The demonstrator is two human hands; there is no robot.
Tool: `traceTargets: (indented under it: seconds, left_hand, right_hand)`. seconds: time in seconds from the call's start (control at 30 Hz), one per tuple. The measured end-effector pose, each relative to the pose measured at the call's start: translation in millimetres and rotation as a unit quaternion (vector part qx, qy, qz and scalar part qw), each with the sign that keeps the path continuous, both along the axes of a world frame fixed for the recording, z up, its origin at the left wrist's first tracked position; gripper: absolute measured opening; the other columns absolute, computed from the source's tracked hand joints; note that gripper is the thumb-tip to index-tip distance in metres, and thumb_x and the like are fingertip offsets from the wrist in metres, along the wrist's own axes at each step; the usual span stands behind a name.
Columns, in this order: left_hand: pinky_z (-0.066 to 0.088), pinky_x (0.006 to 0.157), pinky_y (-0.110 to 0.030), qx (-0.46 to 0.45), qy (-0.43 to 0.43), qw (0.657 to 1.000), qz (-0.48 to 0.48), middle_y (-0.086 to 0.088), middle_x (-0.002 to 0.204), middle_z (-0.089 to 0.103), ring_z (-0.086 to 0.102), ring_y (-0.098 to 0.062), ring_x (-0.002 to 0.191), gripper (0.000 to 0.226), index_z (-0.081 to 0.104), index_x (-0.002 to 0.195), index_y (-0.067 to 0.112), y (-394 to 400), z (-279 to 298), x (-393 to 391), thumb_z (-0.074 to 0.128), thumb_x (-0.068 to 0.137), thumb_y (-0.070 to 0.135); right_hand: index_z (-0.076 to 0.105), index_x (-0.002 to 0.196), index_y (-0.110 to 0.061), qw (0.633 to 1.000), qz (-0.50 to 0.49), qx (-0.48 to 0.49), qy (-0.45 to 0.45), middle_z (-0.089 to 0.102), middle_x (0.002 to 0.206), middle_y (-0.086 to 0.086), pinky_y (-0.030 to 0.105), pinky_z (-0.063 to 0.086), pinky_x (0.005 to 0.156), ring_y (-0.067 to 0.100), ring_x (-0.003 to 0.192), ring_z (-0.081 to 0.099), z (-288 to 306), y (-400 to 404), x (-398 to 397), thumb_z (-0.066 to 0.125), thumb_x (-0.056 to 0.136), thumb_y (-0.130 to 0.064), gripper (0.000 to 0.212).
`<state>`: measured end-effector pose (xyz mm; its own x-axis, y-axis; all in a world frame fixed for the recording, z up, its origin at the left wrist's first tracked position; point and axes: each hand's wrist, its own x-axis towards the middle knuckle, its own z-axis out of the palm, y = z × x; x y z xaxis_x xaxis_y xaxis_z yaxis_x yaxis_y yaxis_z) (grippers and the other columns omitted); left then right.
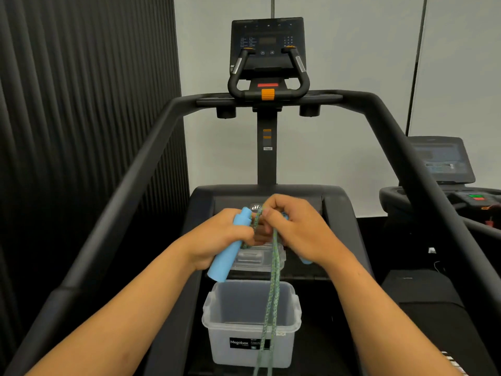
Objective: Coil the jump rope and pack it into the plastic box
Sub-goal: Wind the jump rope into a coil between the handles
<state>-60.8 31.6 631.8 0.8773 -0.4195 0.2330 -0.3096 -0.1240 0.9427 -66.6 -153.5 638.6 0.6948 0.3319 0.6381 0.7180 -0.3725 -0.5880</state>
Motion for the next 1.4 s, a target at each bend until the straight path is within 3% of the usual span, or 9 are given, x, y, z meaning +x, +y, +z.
traceTargets:
  seconds: [0.1, 0.3, 0.5, 0.67, 0.8, 0.9, 1.03, 1.3, 1.4]
  left_hand:
    - [0.050, 0.107, -0.048, 0.033, -0.008, 0.999, -0.011, -0.027, 0.119, 0.071, 0.069, -0.037, 0.114, 0.048, 0.066, 0.117, -0.009, -3, -1, -2, 0.055, 0.071, -0.002]
    - [0.056, 0.099, -0.033, 0.052, -0.041, 0.998, 0.013, -0.015, 0.114, 0.077, 0.074, -0.022, 0.109, 0.047, 0.067, 0.120, -0.003, -3, 1, -7, 0.053, 0.075, -0.009]
    - [0.059, 0.092, -0.041, 0.062, -0.005, 0.996, -0.059, -0.024, 0.101, 0.077, 0.075, -0.035, 0.096, 0.037, 0.065, 0.109, -0.012, 3, 7, -16, 0.047, 0.077, -0.010]
    - [0.058, 0.088, -0.043, -0.037, 0.071, 0.982, -0.170, -0.025, 0.102, 0.075, 0.075, -0.035, 0.091, 0.043, 0.070, 0.111, -0.006, -2, 7, -21, 0.051, 0.073, -0.008]
    - [0.061, 0.083, -0.036, -0.138, 0.081, 0.970, -0.185, -0.024, 0.102, 0.075, 0.076, -0.032, 0.092, 0.046, 0.073, 0.108, -0.005, -4, 10, -21, 0.053, 0.067, -0.010]
    - [0.049, 0.107, -0.047, -0.170, 0.075, 0.962, -0.201, -0.034, 0.133, 0.060, 0.060, -0.044, 0.126, 0.061, 0.056, 0.132, -0.013, -4, 13, -16, 0.054, 0.071, -0.007]
    - [0.041, 0.113, -0.050, -0.192, 0.070, 0.963, -0.177, -0.032, 0.140, 0.056, 0.053, -0.044, 0.134, 0.065, 0.050, 0.137, -0.011, -3, 13, -7, 0.053, 0.073, -0.007]
    - [0.049, 0.107, -0.042, -0.185, 0.033, 0.980, -0.058, -0.023, 0.132, 0.066, 0.063, -0.036, 0.126, 0.058, 0.055, 0.133, -0.006, 2, 19, 8, 0.049, 0.075, -0.007]
    - [0.053, 0.104, -0.038, -0.148, 0.021, 0.988, -0.024, -0.022, 0.129, 0.069, 0.066, -0.033, 0.122, 0.059, 0.055, 0.132, -0.006, 3, 15, 11, 0.050, 0.074, -0.006]
  right_hand:
    - [0.057, 0.071, -0.032, 0.999, -0.017, -0.003, -0.028, 0.063, 0.066, -0.013, 0.013, 0.043, 0.060, 0.000, 0.059, 0.054, 7, -3, 8, 0.056, 0.099, -0.017, 0.033]
    - [0.059, 0.074, -0.030, 0.999, -0.034, -0.008, -0.040, 0.064, 0.068, -0.007, 0.013, 0.042, 0.060, -0.001, 0.059, 0.054, 12, -11, 19, 0.056, 0.099, -0.018, 0.028]
    - [0.062, 0.080, -0.031, 0.999, -0.021, -0.028, -0.041, 0.064, 0.068, -0.022, 0.011, 0.045, 0.067, -0.002, 0.066, 0.058, 14, -10, 21, 0.057, 0.101, -0.025, 0.022]
    - [0.064, 0.083, -0.024, 1.000, 0.018, 0.004, -0.019, 0.064, 0.072, -0.007, 0.033, 0.050, 0.075, 0.008, 0.070, 0.058, 9, -5, 23, 0.055, 0.103, -0.024, 0.022]
    - [0.060, 0.088, -0.014, 0.991, 0.090, 0.054, 0.081, 0.061, 0.071, -0.010, 0.019, 0.048, 0.064, -0.001, 0.064, 0.057, -9, 0, 19, 0.043, 0.105, 0.000, 0.028]
    - [0.059, 0.096, -0.016, 0.986, 0.092, 0.053, 0.132, 0.062, 0.067, -0.013, 0.014, 0.048, 0.056, -0.002, 0.054, 0.059, -28, 6, 12, 0.031, 0.105, 0.009, 0.039]
    - [0.061, 0.078, -0.015, 0.992, 0.048, -0.005, 0.115, 0.064, 0.071, -0.003, 0.035, 0.049, 0.055, 0.017, 0.050, 0.053, -44, 9, 13, 0.042, 0.104, -0.014, 0.032]
    - [0.060, 0.076, -0.018, 0.993, 0.045, -0.044, 0.096, 0.064, 0.075, 0.010, 0.038, 0.050, 0.053, 0.015, 0.051, 0.050, -53, 11, 3, 0.049, 0.104, -0.022, 0.030]
    - [0.059, 0.073, -0.023, 0.996, 0.031, -0.036, 0.069, 0.062, 0.065, -0.009, 0.032, 0.045, 0.055, 0.009, 0.050, 0.049, -44, 7, 0, 0.052, 0.103, -0.022, 0.030]
